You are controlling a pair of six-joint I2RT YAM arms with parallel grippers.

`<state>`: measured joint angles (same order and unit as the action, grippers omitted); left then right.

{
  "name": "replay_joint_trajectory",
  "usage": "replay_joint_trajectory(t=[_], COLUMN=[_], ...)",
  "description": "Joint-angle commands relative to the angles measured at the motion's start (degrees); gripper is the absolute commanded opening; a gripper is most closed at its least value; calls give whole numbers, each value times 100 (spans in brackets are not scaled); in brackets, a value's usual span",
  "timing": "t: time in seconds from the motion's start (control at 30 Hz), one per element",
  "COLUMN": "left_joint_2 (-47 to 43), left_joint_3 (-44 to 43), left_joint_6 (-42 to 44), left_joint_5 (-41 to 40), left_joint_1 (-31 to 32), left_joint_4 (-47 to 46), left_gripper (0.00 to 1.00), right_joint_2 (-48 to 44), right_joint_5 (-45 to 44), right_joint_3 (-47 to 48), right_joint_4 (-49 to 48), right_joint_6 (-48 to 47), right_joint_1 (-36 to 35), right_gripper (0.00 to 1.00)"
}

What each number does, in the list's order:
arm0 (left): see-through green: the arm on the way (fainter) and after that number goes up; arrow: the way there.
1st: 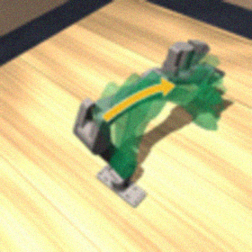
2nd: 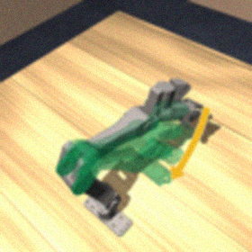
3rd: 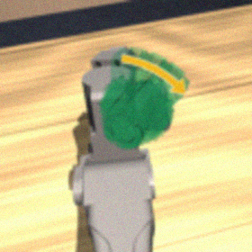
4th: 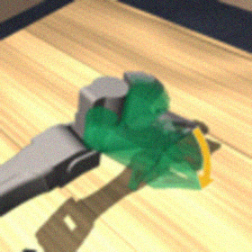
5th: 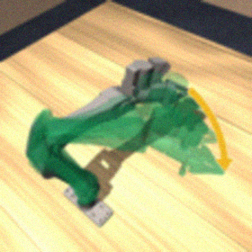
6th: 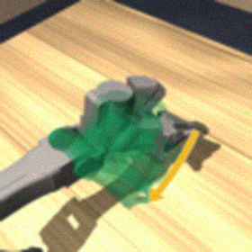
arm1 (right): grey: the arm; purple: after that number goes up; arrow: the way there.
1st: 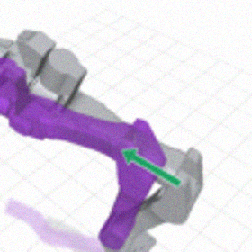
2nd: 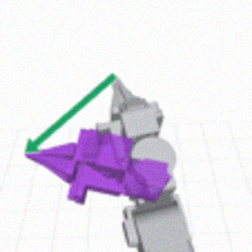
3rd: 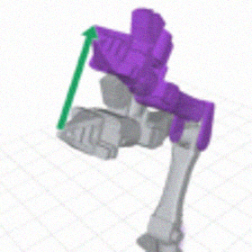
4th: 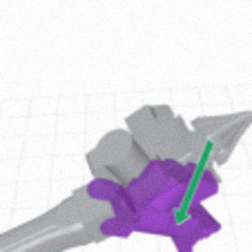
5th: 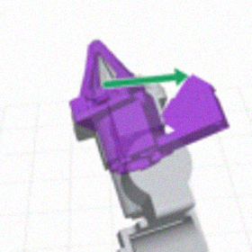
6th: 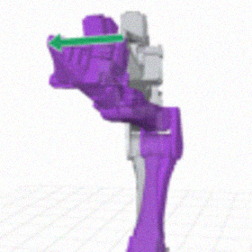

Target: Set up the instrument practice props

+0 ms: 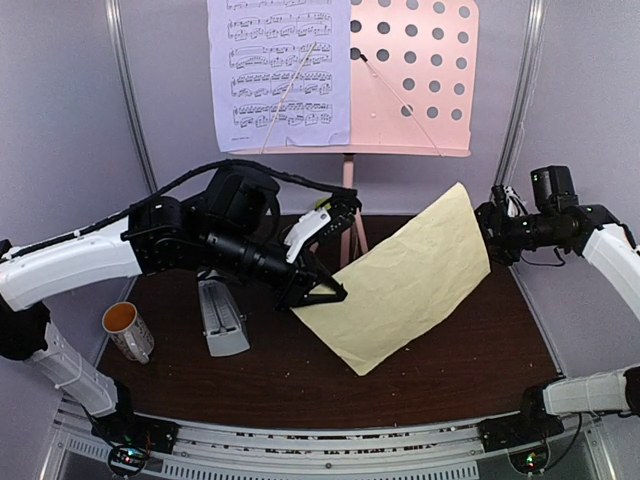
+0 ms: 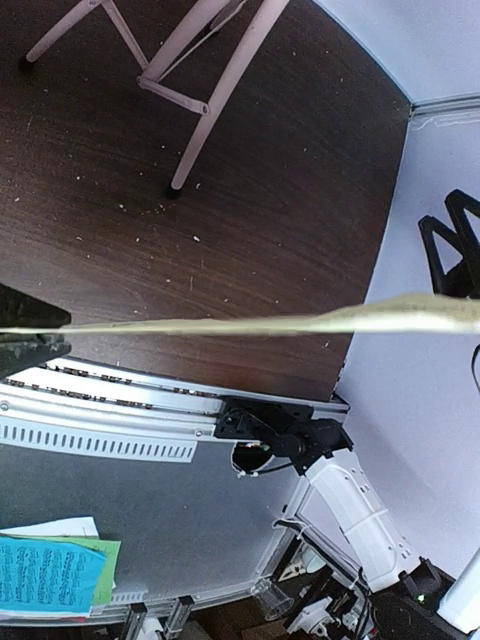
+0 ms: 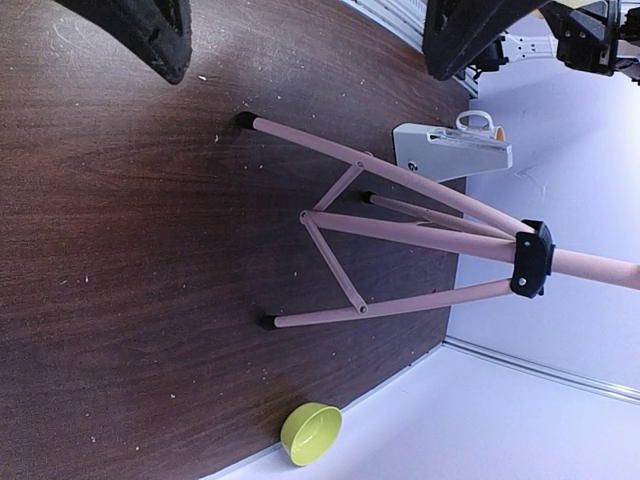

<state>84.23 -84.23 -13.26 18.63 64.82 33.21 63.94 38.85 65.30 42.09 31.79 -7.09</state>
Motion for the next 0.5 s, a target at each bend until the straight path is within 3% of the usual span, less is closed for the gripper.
replay_joint_trajectory(t=[0.0, 0.17, 0.3, 0.47], left_joint_2=[-230, -210, -150, -141], left_joint_3=[169, 188, -118, -605], left_joint_6=[-15, 147, 797, 2343], left_joint_5=[-45, -139, -490, -1961], left_joint_1=[-39, -39, -12, 531], left_joint_4=[-455, -444, 26, 897], left_gripper=[0, 0, 0, 0], right_joint_2=[-93, -102, -106, -101], right_joint_5=[120, 157, 167, 136], right_joint_3=[-113, -210, -258, -249], right_joint_4=[-220, -282, -273, -271], right_joint_6=[126, 152, 105, 81], right_joint_1=[6, 6, 6, 6], right_gripper=[80, 80, 79, 79])
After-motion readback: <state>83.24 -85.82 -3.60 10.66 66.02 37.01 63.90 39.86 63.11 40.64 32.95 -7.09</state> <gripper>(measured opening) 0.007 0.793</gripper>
